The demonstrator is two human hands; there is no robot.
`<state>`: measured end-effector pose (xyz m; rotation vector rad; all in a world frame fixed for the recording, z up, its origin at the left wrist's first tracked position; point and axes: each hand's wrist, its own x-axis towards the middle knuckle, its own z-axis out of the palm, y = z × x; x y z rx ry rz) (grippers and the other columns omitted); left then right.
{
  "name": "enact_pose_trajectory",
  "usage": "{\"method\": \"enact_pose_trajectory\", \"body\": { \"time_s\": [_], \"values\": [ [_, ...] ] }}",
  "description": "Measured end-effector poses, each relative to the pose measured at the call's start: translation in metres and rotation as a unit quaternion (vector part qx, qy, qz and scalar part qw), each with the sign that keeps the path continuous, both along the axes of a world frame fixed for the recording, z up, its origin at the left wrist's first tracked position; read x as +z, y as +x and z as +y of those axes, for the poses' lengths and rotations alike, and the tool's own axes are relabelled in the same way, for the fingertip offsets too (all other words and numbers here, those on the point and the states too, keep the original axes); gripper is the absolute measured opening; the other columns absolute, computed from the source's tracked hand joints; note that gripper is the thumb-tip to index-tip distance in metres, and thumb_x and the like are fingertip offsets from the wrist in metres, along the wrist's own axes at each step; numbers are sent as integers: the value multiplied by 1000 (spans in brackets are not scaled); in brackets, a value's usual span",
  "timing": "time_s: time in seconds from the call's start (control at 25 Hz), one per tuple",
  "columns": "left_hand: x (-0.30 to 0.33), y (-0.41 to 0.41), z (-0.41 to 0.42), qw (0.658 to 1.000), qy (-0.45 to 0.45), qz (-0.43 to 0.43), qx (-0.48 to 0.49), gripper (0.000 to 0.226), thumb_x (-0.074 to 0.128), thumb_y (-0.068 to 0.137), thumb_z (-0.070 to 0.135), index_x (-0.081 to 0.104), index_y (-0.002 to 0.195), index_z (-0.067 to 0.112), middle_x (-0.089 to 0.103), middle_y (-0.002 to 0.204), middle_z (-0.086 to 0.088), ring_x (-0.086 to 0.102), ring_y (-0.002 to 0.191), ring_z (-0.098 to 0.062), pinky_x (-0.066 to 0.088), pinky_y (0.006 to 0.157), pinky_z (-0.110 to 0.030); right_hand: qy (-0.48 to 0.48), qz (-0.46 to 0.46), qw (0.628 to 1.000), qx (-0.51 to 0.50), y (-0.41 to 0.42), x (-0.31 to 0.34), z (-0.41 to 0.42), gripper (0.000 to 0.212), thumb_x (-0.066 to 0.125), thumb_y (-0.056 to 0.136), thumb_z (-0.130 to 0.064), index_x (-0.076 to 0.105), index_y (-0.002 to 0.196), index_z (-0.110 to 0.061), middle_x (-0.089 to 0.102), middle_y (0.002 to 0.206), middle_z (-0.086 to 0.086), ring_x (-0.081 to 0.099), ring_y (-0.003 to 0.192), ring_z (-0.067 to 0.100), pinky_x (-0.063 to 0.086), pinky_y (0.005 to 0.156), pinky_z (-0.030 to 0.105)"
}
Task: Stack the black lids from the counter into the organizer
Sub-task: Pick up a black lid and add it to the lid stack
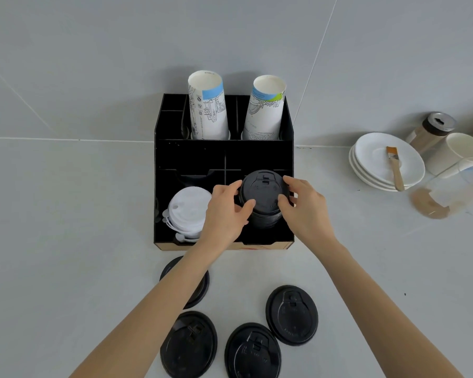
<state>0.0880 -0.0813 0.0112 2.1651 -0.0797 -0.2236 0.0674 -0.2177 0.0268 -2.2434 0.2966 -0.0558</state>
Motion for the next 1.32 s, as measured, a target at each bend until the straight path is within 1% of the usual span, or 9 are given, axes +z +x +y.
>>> {"method": "enact_pose_trajectory", "body": {
  "time_s": [0.08, 0.12, 0.24, 0.32, 0.48, 0.76, 0.96, 1.16, 1.32],
  "values": [
    [-3, 3, -2, 1000, 2, 5, -5, 51, 53, 87, 22, 34, 133, 12, 41, 128, -15, 57, 63, -14, 57, 79, -31, -20, 11, 1000, 11, 4, -3, -1, 43, 48, 87, -7, 40, 129, -8, 48, 134, 12, 49, 118, 30, 40, 100, 35],
    [-4, 5, -2, 1000, 0, 8, -8, 51, 52, 88, 22, 34, 134, 11, 40, 128, -15, 55, 61, -12, 56, 69, -19, -27, 15, 999, 15, 6, -5, -1, 43, 48, 87, -7, 40, 130, -8, 48, 135, 12, 47, 120, 30, 39, 102, 36],
    [-8, 7, -3, 1000, 3, 18, -12, 51, 51, 88, 22, 34, 134, 9, 39, 129, -15, 51, 55, -6, 45, 60, -1, -53, 12, 998, 21, 10, -10, -1, 44, 49, 87, -9, 40, 130, -9, 48, 135, 11, 45, 122, 28, 37, 102, 35],
    [-11, 9, -2, 1000, 16, 19, -18, 50, 51, 88, 23, 34, 134, 10, 39, 129, -15, 51, 53, -5, 49, 61, -9, -75, 8, 997, 22, 11, -12, -1, 43, 49, 88, -10, 40, 130, -9, 48, 135, 10, 42, 122, 27, 37, 100, 33],
    [-15, 10, -4, 999, 38, 9, -32, 51, 52, 88, 25, 34, 134, 13, 40, 128, -13, 51, 59, -9, 50, 82, -30, -123, 0, 992, 21, 9, -14, 0, 41, 48, 89, -10, 40, 129, -8, 47, 135, 9, 38, 124, 26, 36, 98, 31],
    [-12, 9, -6, 998, 41, -23, -41, 55, 54, 86, 26, 31, 135, 17, 42, 127, -9, 50, 79, -13, 39, 78, -18, -156, 6, 987, 26, 12, -14, -2, 39, 43, 91, -11, 39, 130, -7, 49, 132, 13, 38, 122, 28, 36, 96, 32],
    [-15, 7, -6, 995, 58, -9, -77, 73, 64, 79, 31, 23, 139, 17, 35, 134, -9, 45, 115, -27, 43, 100, -40, -180, 13, 983, 43, 11, -15, 0, 39, 41, 92, -8, 38, 130, -5, 46, 135, 12, 36, 124, 28, 38, 96, 35],
    [-15, 7, -6, 994, 76, -18, -80, 72, 63, 80, 30, 23, 139, 18, 34, 137, -9, 44, 117, -29, 44, 99, -45, -167, -7, 985, 37, 4, -17, -2, 37, 43, 90, -8, 42, 127, -6, 47, 135, 9, 39, 123, 26, 39, 95, 33],
    [-11, 4, -3, 994, 78, -22, -77, 69, 61, 81, 30, 24, 138, 18, 36, 139, -8, 45, 119, -26, 45, 97, -41, -125, -15, 991, 49, -5, -15, -5, 39, 44, 90, -11, 41, 129, -7, 45, 137, 9, 42, 124, 26, 38, 100, 35]
  ]
}}
